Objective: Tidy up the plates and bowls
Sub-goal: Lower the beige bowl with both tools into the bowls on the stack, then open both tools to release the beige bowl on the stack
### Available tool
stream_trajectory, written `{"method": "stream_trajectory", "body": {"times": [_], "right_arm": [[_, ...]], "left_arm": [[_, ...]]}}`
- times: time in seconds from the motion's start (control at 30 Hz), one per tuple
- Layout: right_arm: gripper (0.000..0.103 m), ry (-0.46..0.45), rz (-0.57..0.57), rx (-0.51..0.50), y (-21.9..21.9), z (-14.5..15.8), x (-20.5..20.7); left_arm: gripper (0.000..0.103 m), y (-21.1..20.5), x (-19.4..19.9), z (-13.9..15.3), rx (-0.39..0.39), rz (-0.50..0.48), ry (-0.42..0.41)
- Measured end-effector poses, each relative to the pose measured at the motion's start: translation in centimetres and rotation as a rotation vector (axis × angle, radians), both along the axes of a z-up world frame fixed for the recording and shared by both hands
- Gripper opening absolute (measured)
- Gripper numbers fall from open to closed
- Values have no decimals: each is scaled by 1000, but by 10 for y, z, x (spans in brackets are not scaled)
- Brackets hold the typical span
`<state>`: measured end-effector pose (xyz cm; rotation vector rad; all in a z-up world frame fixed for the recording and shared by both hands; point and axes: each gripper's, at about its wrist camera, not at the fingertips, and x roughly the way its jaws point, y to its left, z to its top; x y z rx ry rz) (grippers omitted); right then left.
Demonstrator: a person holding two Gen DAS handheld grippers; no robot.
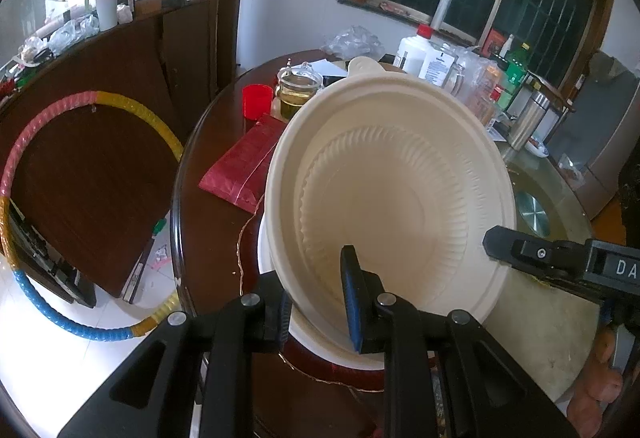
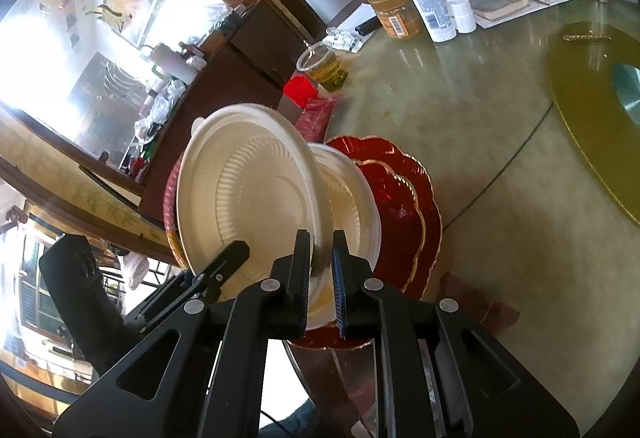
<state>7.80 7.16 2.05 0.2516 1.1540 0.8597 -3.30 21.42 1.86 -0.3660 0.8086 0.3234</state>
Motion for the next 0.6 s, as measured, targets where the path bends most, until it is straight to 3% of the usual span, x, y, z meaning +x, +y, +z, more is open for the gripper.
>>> {"method": "stream_trajectory", "body": {"times": [0.17,0.3,0.4,0.53,0.6], "right_arm": [[11,-5,-19,-8,-1,2,5],[12,-18,-24,-14,-2,4,7],[12,-32,-28,-19,-2,6,7],[12,-49,-36,-14,-3,9,7],[27,-54,-41,-2,-4,10,6]], "left_arm": [[26,2,4,-1,-3,-3,18],[52,1,4,0,3,-2,6],[66,-2,2,4,49,10,-13],[73,-1,0,10,76,34,-35],[76,-2,0,12,95,42,-39]]}}
